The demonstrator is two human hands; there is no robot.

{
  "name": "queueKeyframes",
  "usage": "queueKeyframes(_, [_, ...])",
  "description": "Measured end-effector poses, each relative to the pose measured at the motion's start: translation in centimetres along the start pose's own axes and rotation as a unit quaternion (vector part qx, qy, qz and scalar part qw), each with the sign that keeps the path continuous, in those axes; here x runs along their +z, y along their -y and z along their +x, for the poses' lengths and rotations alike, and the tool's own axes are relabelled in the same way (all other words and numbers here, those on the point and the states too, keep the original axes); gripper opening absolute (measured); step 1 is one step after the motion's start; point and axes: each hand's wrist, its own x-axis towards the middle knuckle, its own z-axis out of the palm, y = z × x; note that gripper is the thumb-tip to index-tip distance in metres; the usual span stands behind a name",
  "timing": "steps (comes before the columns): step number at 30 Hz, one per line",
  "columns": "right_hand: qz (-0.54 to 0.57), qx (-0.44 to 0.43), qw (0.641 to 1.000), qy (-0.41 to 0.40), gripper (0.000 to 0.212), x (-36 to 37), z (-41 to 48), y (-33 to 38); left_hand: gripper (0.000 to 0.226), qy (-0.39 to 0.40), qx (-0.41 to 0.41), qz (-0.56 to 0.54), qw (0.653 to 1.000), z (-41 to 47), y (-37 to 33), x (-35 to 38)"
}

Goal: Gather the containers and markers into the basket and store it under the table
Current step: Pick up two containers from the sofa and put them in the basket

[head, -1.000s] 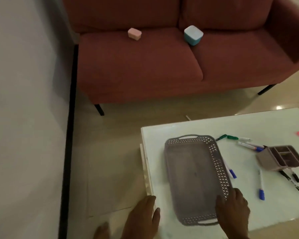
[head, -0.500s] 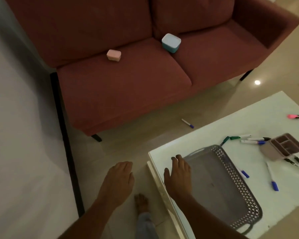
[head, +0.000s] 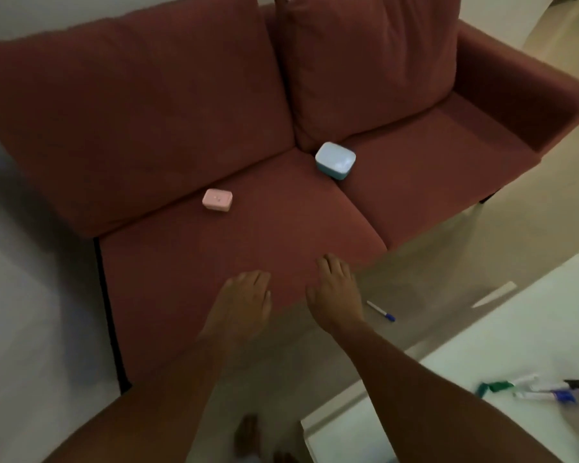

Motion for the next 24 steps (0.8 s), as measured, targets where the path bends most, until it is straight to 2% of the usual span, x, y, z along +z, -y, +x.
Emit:
queueKeyframes(5, [-0.005, -0.028, 0.999, -0.027, 0.05, -4.5, 12.1, 0.2, 0.034, -0.049, -0.005, -0.017, 0.999, 11.2, 2.9, -2.1])
queueKeyframes(11, [-0.058, -0.014, 0.998, -0.028, 0.048, -4.9, 28.0, -3.8, 0.04, -0.008, 0.028, 0.015, 0.999, 25.0, 9.9, 1.1])
queueKeyframes(16, [-0.104, 0.003, 0.994, 0.011, 0.055, -1.2, 41.4, -8.3, 0.059, 0.05, 0.015, 0.083, 0.995, 35.2, 17.3, 4.9])
queueKeyframes(20, [-0.138, 0.042, 0.989, 0.036, 0.067, 2.5, 47.2, -10.0, 0.087, 0.157, -0.035, 0.165, 0.973, 38.4, 22.2, 6.2])
queueKeyframes(22, [-0.169, 0.041, 0.983, 0.051, 0.072, 4.2, 48.9, -10.0, 0.085, 0.212, -0.067, 0.182, 0.958, 38.8, 23.9, 7.1])
queueKeyframes(24, [-0.18, 0.054, 0.98, 0.069, 0.075, 5.7, 49.8, -9.8, 0.071, 0.248, -0.097, 0.183, 0.946, 38.4, 25.1, 8.4])
